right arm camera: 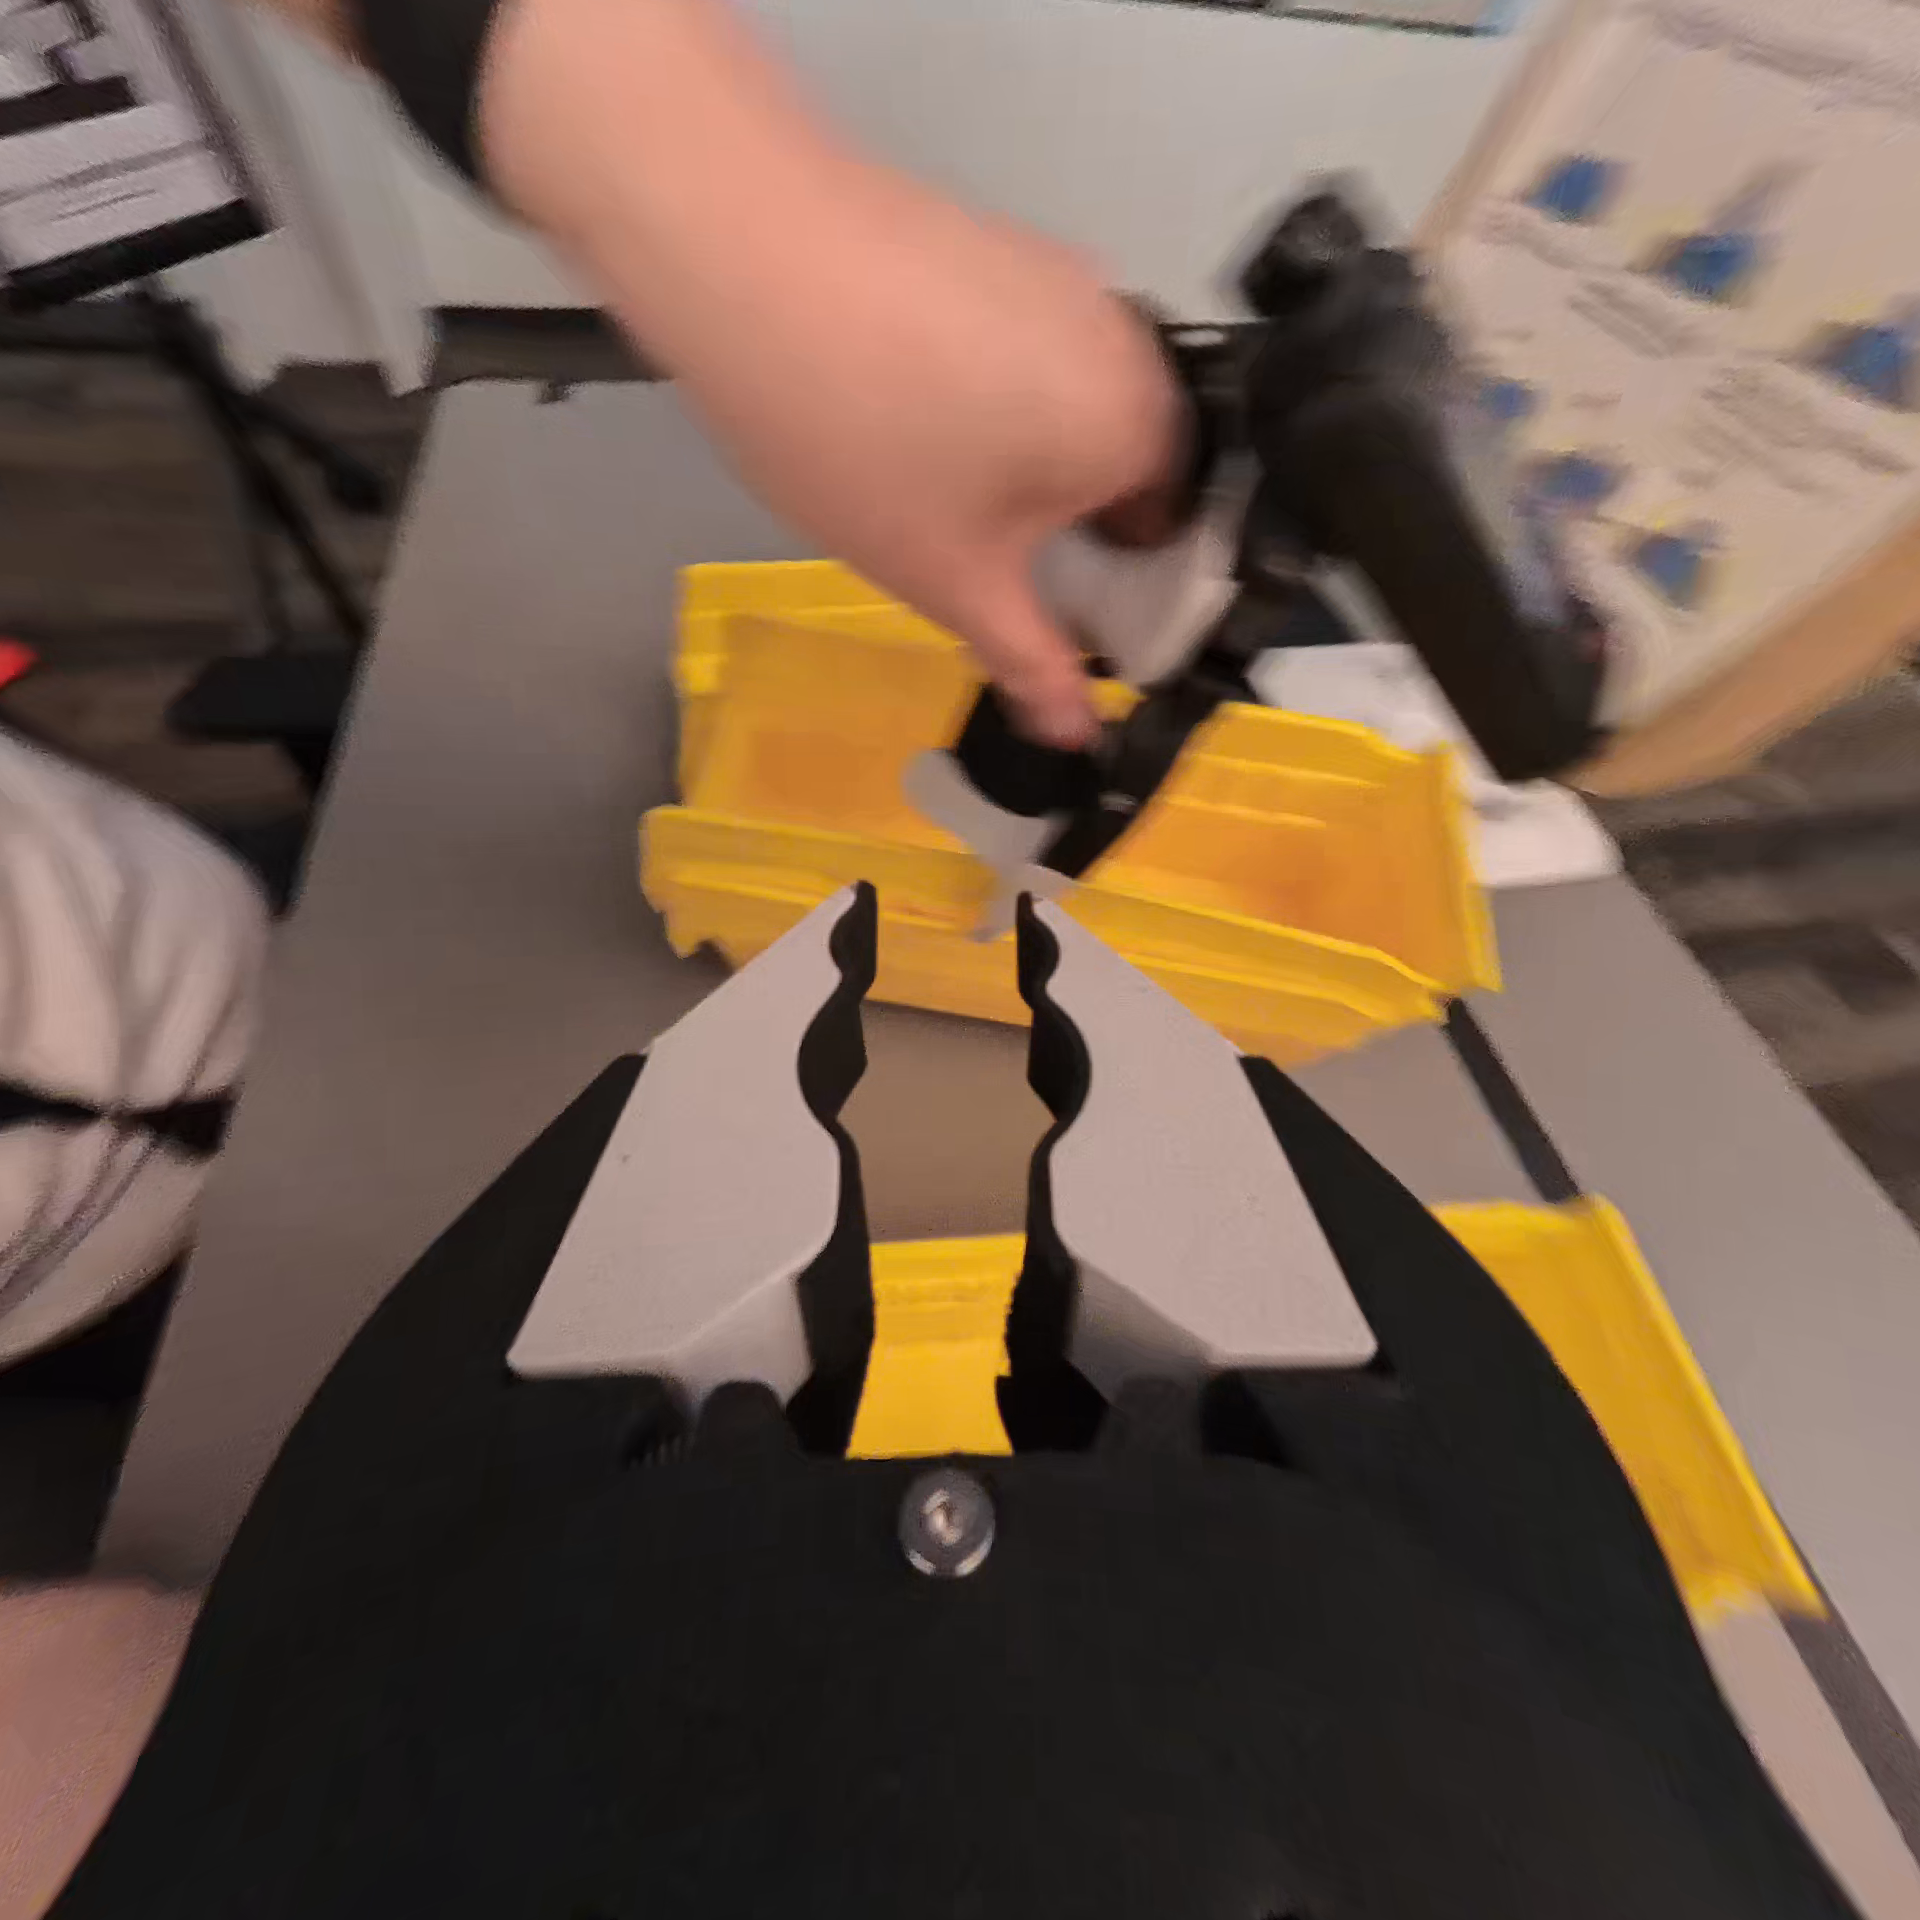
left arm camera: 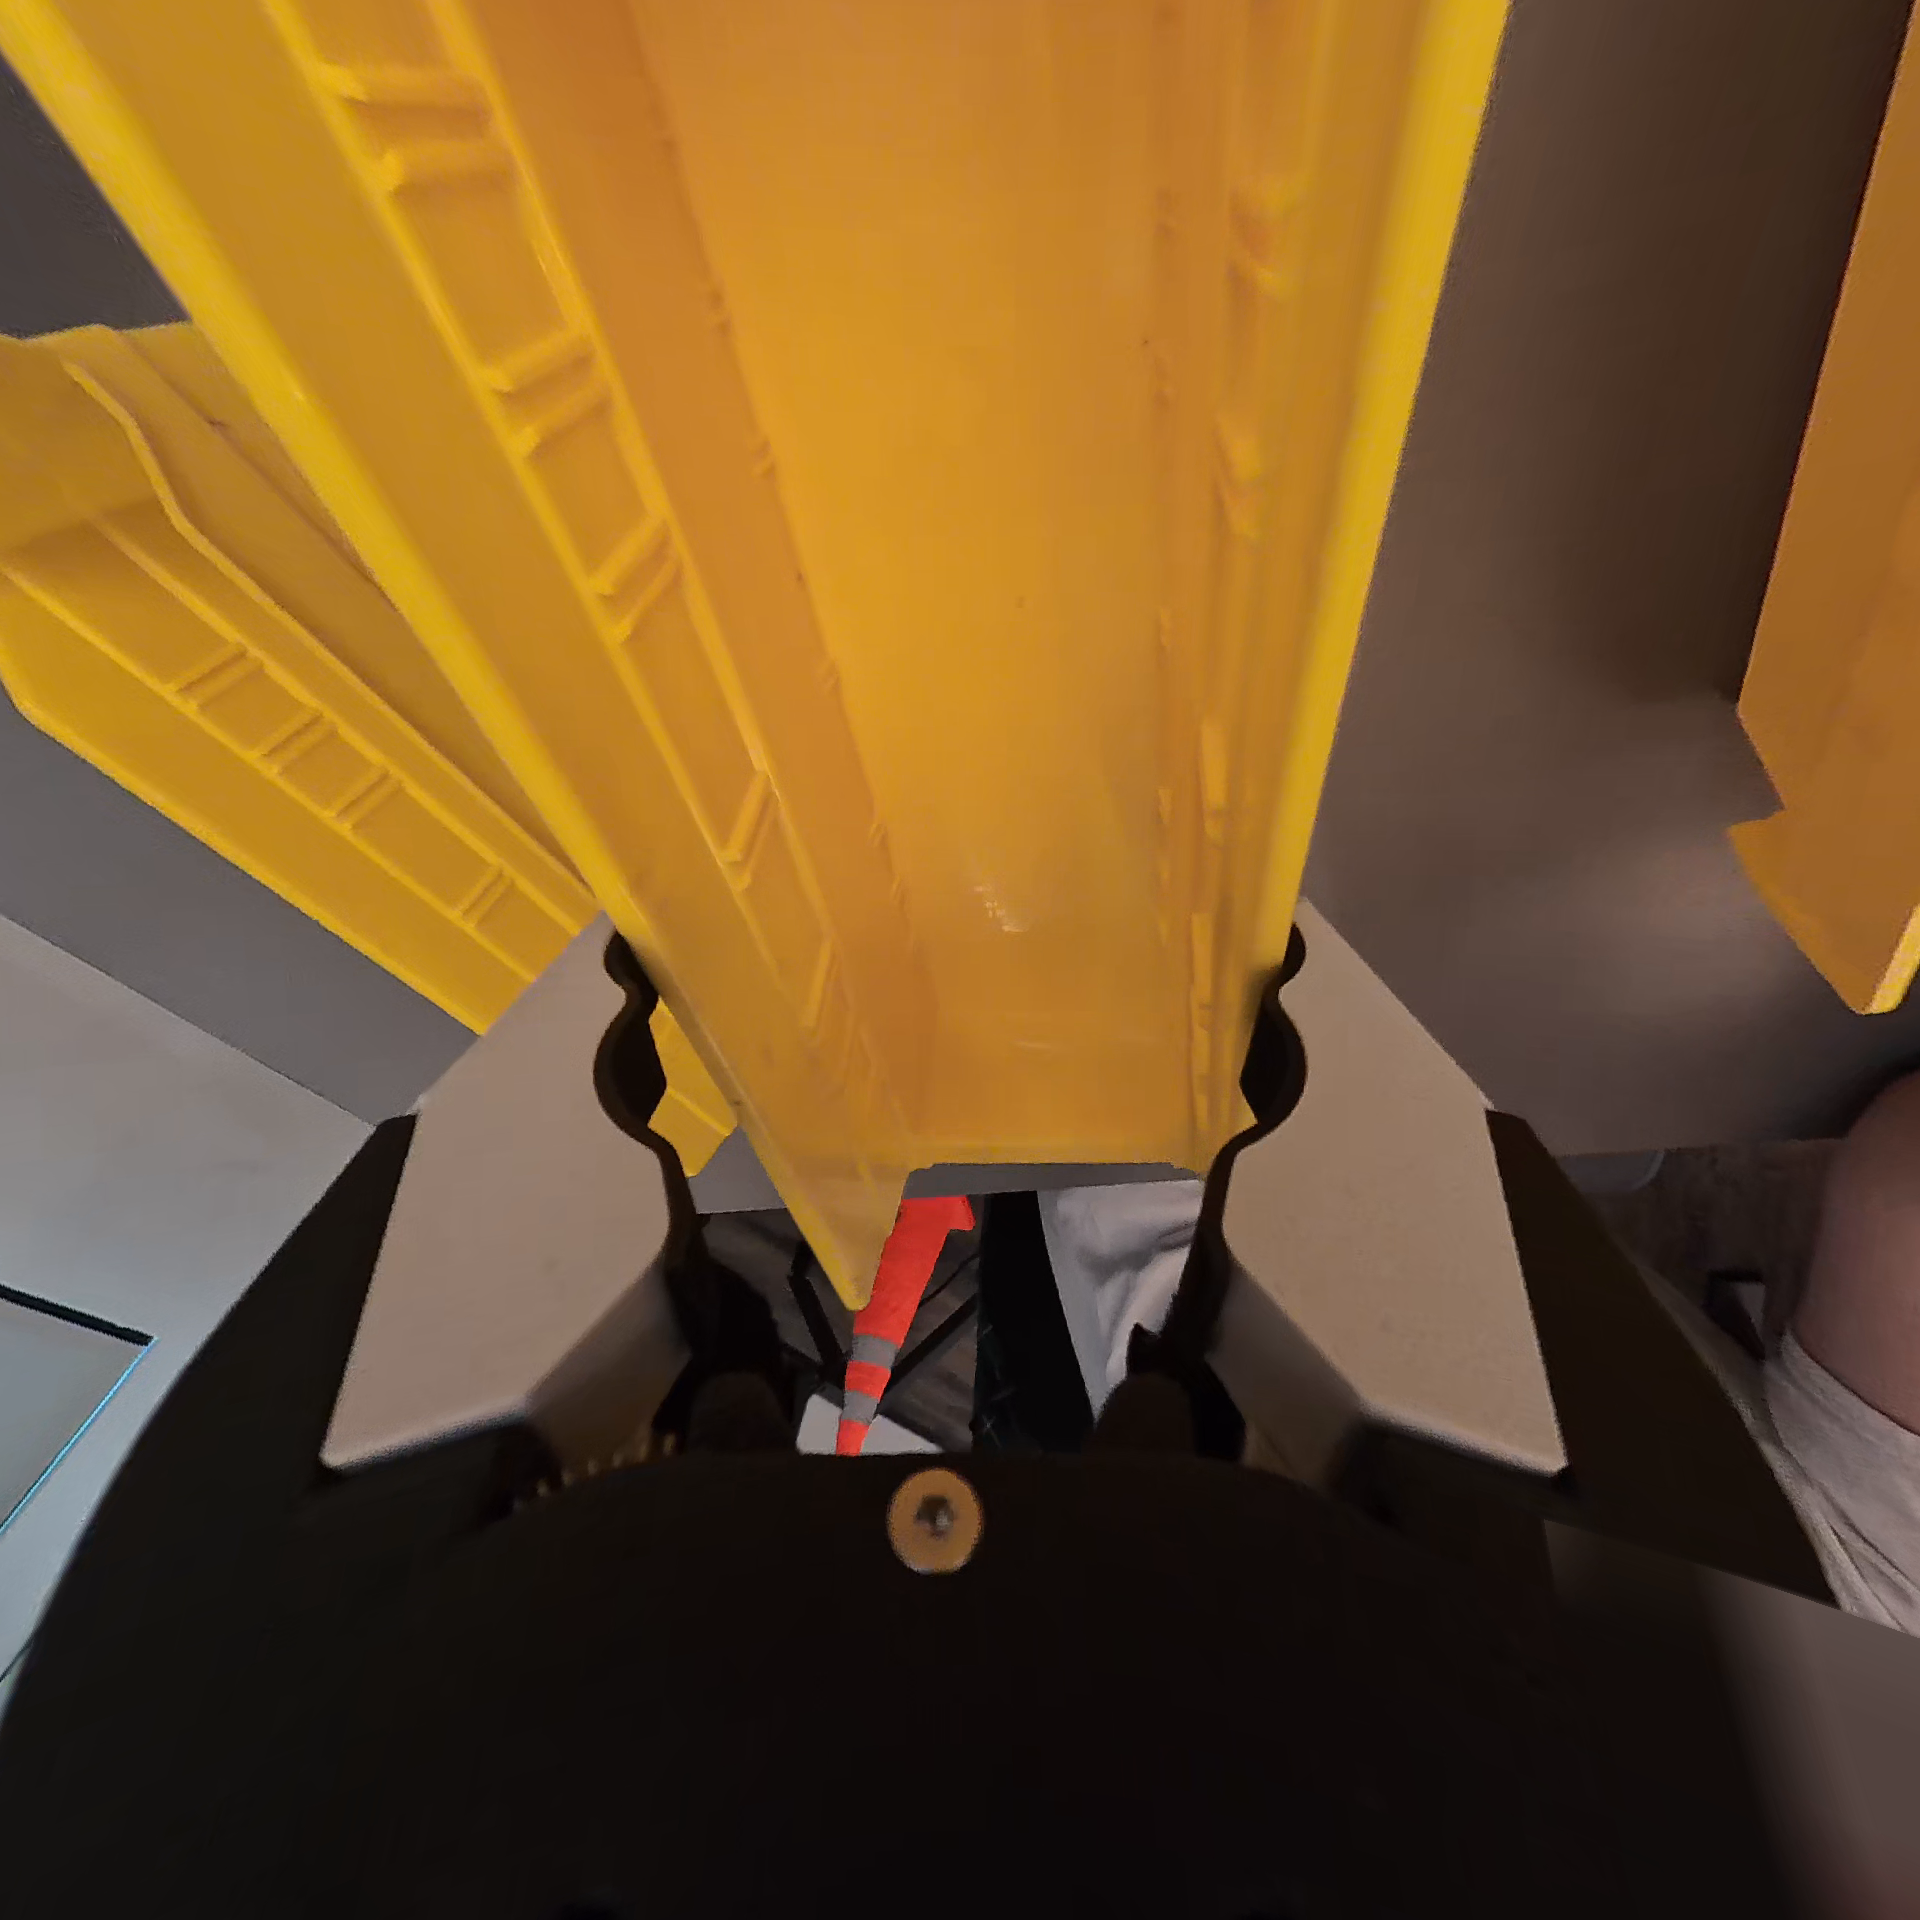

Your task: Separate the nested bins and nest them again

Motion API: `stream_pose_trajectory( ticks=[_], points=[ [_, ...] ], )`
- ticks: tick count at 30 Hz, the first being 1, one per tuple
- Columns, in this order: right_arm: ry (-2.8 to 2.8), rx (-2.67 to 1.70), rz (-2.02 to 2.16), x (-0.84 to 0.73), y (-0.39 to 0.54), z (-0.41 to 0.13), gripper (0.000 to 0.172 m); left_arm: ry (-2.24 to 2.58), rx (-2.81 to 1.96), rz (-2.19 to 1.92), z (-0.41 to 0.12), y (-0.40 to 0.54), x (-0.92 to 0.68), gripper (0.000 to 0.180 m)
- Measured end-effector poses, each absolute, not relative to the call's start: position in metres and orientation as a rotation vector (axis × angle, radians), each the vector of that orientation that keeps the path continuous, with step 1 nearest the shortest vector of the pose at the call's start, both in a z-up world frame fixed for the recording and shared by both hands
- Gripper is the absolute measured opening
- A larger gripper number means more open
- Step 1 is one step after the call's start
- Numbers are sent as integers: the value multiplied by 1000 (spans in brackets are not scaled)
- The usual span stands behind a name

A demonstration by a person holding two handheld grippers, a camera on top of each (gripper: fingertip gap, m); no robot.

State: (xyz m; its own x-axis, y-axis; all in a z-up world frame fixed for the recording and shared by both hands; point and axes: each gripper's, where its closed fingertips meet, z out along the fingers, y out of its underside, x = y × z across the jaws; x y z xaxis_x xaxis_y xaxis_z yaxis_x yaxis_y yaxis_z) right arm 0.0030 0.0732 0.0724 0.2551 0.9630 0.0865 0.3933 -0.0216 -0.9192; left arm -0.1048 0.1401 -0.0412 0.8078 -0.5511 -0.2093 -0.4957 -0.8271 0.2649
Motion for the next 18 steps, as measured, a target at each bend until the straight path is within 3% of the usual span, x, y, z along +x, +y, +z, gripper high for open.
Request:
stream_pose_trajectory(
  ticks=[4,15,18],
  points=[
    [-1564,-1504,692,-38,56,43,0,-832,2784,-406,-44,140,-107,116],
    [-1562,-1651,353,-74,63,-20,0,-877,2741,-335,-60,132,-111,115],
    [-1622,-1460,264,-86,52,-26,0,-891,2736,-318,-60,132,-112,115]
  ],
)
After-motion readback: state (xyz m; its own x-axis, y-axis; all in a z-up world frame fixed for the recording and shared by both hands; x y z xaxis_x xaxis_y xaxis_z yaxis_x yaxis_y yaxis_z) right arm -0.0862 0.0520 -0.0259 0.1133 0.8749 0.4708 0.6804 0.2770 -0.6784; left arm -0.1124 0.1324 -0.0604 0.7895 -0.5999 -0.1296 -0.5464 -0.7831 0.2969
